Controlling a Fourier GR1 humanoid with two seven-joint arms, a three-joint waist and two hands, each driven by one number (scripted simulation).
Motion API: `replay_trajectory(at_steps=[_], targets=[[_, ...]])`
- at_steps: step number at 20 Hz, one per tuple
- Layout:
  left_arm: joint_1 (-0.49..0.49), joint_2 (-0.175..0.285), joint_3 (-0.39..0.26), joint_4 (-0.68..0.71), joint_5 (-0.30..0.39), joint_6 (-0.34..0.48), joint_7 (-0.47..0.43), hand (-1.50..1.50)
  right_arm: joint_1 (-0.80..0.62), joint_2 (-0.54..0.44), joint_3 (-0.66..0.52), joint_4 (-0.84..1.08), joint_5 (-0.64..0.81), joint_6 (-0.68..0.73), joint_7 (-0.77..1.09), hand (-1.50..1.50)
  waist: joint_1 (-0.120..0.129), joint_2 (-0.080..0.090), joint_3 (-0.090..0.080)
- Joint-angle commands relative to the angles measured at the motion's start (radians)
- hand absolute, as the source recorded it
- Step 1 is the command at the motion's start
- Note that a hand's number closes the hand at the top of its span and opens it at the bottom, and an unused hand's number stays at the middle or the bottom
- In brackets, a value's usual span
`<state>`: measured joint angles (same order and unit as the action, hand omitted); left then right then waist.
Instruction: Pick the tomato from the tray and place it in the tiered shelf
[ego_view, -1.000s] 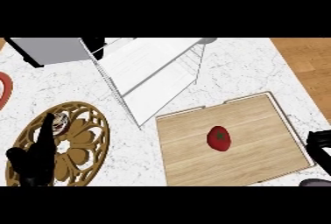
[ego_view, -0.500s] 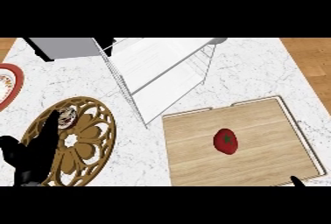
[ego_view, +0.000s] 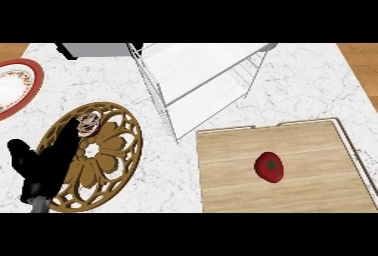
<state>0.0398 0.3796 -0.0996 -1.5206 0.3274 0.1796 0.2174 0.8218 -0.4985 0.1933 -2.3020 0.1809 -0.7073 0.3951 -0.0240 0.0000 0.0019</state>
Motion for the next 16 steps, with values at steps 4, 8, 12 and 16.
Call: replay_trajectory(at_steps=[4,8,12,16], targets=[[-0.044,-0.026,-0.047,0.068,-0.012,-0.021,0.051,0.00,0.015,-0.066,-0.013,-0.175,0.217,-0.011,0.432,-1.50,0.049,0.025,-0.011],[-0.064,-0.029,-0.039,0.100,-0.004,-0.040,0.044,0.00,-0.054,-0.112,-0.063,-0.141,0.238,0.003,0.603,-1.50,0.061,0.030,-0.012],[-0.098,-0.045,-0.046,0.116,-0.019,-0.032,0.047,0.00,-0.182,-0.158,-0.074,-0.089,0.244,0.056,0.775,-1.50,0.077,0.031,-0.010],[-0.085,-0.002,-0.027,0.087,-0.001,-0.073,0.063,0.00,-0.303,-0.189,-0.059,-0.057,0.254,0.149,0.932,-1.50,0.099,0.026,-0.010]])
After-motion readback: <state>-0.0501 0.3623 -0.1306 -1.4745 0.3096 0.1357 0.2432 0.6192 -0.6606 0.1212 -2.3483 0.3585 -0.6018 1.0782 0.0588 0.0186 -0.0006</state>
